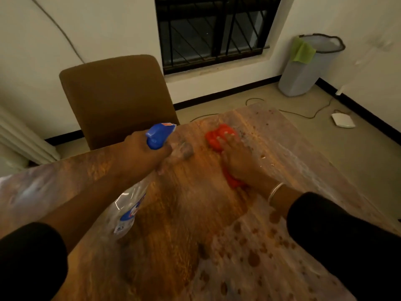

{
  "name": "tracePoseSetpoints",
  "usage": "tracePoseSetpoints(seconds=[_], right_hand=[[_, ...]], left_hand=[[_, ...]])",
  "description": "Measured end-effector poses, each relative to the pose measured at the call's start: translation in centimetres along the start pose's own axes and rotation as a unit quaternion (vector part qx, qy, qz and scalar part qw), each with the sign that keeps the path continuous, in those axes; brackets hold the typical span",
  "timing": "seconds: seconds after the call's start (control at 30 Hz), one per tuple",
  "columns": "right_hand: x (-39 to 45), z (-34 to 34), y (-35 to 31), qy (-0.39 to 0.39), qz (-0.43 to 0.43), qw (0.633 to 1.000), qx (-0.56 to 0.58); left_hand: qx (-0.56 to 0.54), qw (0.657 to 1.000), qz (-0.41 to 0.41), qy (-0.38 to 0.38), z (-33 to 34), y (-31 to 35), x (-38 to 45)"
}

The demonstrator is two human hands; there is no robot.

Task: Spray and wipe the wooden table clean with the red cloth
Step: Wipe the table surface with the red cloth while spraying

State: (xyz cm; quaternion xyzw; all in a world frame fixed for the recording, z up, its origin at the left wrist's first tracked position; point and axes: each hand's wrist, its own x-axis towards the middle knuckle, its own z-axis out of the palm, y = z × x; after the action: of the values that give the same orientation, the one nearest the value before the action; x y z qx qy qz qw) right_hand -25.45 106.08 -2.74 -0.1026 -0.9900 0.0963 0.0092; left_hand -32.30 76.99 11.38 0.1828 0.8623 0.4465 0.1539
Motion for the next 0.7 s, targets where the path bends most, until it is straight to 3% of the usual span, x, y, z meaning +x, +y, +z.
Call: tracePoseSetpoints(seconds=[0.13, 0.2, 0.3, 0.4, 0.53, 0.63, 0.7], right_hand=[[3.0, -0.5, 1.0, -0.002, 0.091, 0.996, -0.021], [3.5, 0.5, -3.3, -0.001, 0.046, 0.999, -0.023], [3.4, 1.0, -12.3, -0.027, -0.094, 0.995, 0.001], [1.3, 1.8, -18.3, 0.044, -0.158, 0.983, 0.079], [5.8, 1.7, -14.3, 0.101, -0.161, 0.981, 0.031], [10.5, 1.3, -7.9, -0.022, -0.060, 0.998, -0.020], [11.7, 1.4, -6.1, -0.009, -0.001, 1.000, -0.019]], left_hand=[[-0.015, 0.999, -0.005, 0.039, -0.6, -1.8, 0.6], [-0.017, 0.998, 0.006, 0.060, -0.7, -2.1, 0.5], [-0.012, 0.998, 0.028, 0.058, -0.5, -2.1, 0.3], [0.003, 0.999, 0.017, 0.048, -0.2, -1.8, 0.5], [0.000, 0.999, 0.020, 0.044, -0.3, -1.6, 0.8], [-0.015, 0.998, 0.029, 0.055, -0.9, -1.9, 0.4], [-0.016, 0.997, 0.042, 0.062, -1.2, -2.0, 0.2]])
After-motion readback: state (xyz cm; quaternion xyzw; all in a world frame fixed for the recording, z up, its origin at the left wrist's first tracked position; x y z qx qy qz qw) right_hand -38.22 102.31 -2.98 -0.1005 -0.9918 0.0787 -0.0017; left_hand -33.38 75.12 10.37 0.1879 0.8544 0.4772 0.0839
